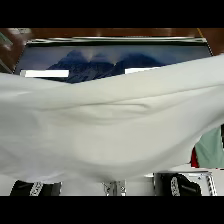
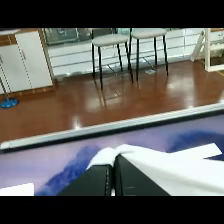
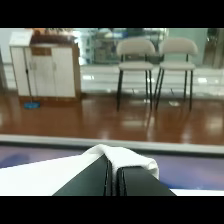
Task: Fold the shirts.
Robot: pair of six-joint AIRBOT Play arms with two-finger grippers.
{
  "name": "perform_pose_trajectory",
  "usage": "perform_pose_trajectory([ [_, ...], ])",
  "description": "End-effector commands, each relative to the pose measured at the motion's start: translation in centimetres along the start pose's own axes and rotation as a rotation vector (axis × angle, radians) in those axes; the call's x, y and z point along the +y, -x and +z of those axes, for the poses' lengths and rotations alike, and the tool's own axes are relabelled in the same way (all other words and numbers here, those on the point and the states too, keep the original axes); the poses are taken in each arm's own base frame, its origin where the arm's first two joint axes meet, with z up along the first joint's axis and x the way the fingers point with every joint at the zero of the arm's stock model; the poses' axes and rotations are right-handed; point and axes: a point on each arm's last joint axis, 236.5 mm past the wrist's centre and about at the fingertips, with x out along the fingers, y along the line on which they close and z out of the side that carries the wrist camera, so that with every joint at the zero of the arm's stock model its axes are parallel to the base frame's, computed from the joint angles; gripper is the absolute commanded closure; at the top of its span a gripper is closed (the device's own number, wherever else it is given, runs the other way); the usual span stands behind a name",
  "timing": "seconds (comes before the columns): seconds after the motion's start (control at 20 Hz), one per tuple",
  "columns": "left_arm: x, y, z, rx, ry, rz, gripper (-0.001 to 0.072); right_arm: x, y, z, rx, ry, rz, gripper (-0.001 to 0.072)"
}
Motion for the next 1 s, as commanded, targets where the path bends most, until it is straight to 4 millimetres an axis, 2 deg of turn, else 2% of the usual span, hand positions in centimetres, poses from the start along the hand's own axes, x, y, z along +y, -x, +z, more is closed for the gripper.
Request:
perform_pose_trajectory([
  [0.0,1.2,-2.8,-5.2,0.169,0.059,-0.002,0.0674,-1.6,-1.8,-8.6,0.373,-0.045,-0.007,0.0653],
  [0.1,2.1,-6.2,-10.7,0.317,0.132,-0.028,0.0674,-2.1,-3.3,-15.7,0.664,-0.118,0.049,0.0653],
  [0.2,2.6,-9.7,-17.7,0.496,0.227,-0.062,0.0674,-2.9,-5.5,-22.9,0.877,-0.249,0.078,0.0654],
  [0.3,2.9,-13.7,-24.6,0.624,0.349,-0.095,0.0674,-3.3,-9.0,-29.3,0.959,-0.383,0.104,0.0654],
  [0.4,3.3,-18.3,-29.7,0.659,0.498,-0.107,0.0674,-3.5,-13.5,-35.1,0.966,-0.43,0.093,0.0654],
  [0.45,3.5,-20.3,-31.7,0.669,0.568,-0.11,0.0674,-3.0,-15.9,-37.2,0.955,-0.44,0.097,0.0654],
  [0.55,3.2,-24.1,-35.0,0.707,0.679,-0.133,0.0674,-1.4,-21.2,-40.3,0.891,-0.42,0.105,0.0654],
  [0.6,2.9,-26.1,-36.3,0.707,0.712,-0.144,0.0674,-1.4,-23.8,-41.3,0.83,-0.401,0.075,0.0654],
  [0.7,2.5,-29.7,-38.1,0.679,0.709,-0.159,0.0674,-2.9,-28.0,-42.0,0.68,-0.375,-0.013,0.0653],
  [0.8,2.4,-32.8,-39.7,0.638,0.663,-0.131,0.0674,-5.3,-30.9,-41.6,0.529,-0.348,-0.108,0.0653],
  [0.9,3.0,-35.8,-41.3,0.577,0.637,-0.058,0.0674,-7.7,-32.5,-41.3,0.422,-0.325,-0.186,0.0653],
  [0.95,3.4,-37.0,-42.0,0.549,0.628,-0.021,0.0673,-8.2,-32.8,-41.8,0.408,-0.319,-0.205,0.0653],
])
